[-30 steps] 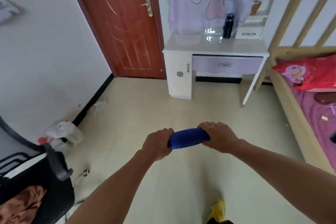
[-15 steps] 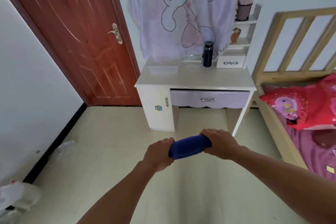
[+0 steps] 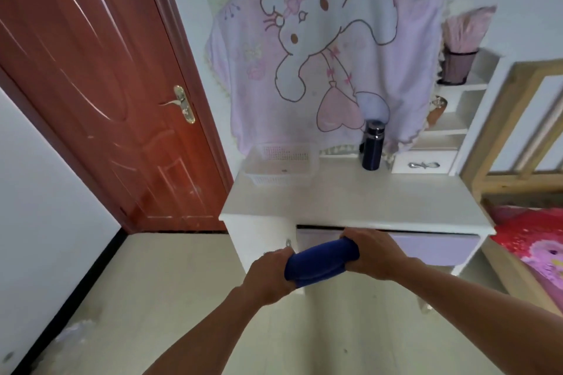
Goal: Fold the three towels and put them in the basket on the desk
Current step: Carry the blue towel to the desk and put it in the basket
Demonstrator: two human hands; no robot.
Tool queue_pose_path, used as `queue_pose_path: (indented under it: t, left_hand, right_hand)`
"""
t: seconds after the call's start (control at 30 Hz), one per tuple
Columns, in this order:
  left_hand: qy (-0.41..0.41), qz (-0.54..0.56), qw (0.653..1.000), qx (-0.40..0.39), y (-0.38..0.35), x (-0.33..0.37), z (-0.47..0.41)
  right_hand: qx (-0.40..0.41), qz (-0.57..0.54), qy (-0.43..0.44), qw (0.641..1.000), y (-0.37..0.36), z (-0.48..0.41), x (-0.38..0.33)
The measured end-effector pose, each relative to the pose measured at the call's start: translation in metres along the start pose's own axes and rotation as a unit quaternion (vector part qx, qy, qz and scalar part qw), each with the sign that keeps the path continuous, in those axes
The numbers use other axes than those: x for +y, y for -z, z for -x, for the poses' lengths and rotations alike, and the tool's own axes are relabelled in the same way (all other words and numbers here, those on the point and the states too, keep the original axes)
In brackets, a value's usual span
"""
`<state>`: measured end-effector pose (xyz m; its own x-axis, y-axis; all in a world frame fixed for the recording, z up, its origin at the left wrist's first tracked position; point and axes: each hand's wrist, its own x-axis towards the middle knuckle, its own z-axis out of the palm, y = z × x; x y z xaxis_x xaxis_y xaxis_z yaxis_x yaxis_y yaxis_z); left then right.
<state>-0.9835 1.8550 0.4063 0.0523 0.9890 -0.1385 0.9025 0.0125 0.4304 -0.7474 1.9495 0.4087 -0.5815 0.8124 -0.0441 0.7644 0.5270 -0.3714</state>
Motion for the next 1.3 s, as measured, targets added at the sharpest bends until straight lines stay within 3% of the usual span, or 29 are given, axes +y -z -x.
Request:
queue_pose_path:
  t: [0.27, 0.4, 0.53, 0.67, 0.83, 0.9, 1.17, 1.23, 1.3]
  left_hand:
    - [0.030, 0.066, 0.997, -0.023, 0.050, -0.050, -0.139]
    - [0.088, 0.169, 0.981, -0.028, 0.058, -0.083, -0.206]
    - [0.153, 0.309, 0.939, 0.003, 0.073, -0.106, -0.276]
    - [0.233, 0.476, 0.848, 0.014, 0.087, -0.123, -0.335]
    - [0.316, 0.555, 0.767, 0.066, 0.098, -0.145, -0.388]
    - [0.342, 0.562, 0.750, 0.072, 0.095, -0.159, -0.402]
    - [0.401, 0.478, 0.782, -0.005, 0.082, -0.215, -0.446]
    - [0.389, 0.406, 0.826, -0.023, 0.078, -0.223, -0.453]
    - [0.333, 0.226, 0.915, -0.030, 0.077, -0.231, -0.457]
  right_hand:
    - [-0.033, -0.080, -0.065, 0.994, 0.029, -0.144, 0.025]
    - [-0.037, -0.237, -0.118, 0.964, 0.029, -0.232, 0.049]
    - [-0.040, -0.429, -0.193, 0.881, 0.029, -0.326, 0.070]
    - [-0.020, -0.589, -0.257, 0.766, 0.027, -0.421, 0.079]
    - [-0.011, -0.701, -0.329, 0.632, -0.004, -0.511, 0.072]
    - [-0.013, -0.702, -0.363, 0.613, -0.020, -0.540, 0.064]
    - [-0.038, -0.608, -0.435, 0.663, -0.085, -0.626, 0.054]
    - [-0.047, -0.589, -0.454, 0.667, -0.102, -0.638, 0.057]
    - [-0.057, -0.575, -0.469, 0.668, -0.118, -0.648, 0.060]
